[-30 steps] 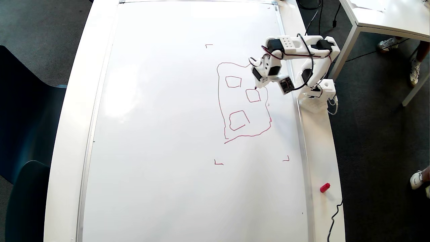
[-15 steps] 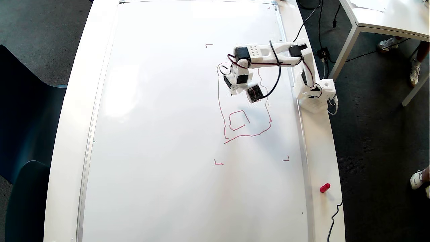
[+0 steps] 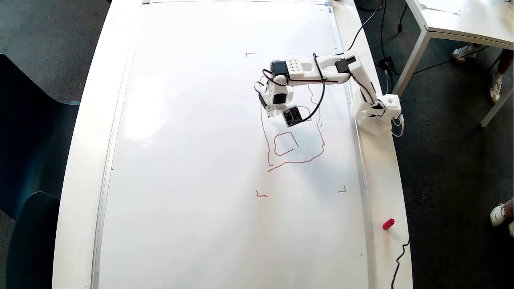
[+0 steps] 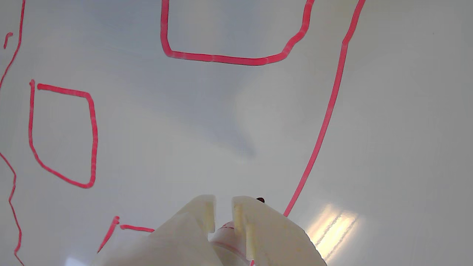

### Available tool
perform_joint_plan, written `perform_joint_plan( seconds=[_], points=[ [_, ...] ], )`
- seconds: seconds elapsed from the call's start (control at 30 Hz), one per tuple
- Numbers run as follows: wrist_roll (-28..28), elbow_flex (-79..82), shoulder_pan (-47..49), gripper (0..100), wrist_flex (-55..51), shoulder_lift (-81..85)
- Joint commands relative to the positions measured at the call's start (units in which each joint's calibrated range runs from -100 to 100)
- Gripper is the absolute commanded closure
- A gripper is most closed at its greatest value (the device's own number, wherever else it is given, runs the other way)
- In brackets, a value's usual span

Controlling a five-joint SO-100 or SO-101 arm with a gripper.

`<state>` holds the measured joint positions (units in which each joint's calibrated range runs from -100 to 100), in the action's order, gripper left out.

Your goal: Draw on a whiteboard a robot head using a pen attached to the gripper

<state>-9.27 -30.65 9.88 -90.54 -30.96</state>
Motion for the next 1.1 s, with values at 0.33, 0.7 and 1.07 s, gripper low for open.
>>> perform_joint_plan(
  seconds=[0.33,0.7,1.07],
  points=[
    [0.21,-2.26,0.77,99,4.27,-3.21],
    [0.21,-2.17,0.69,99,6.79,-4.47],
    [0.16,-7.79,0.69,99,11.57,-9.92]
  ],
)
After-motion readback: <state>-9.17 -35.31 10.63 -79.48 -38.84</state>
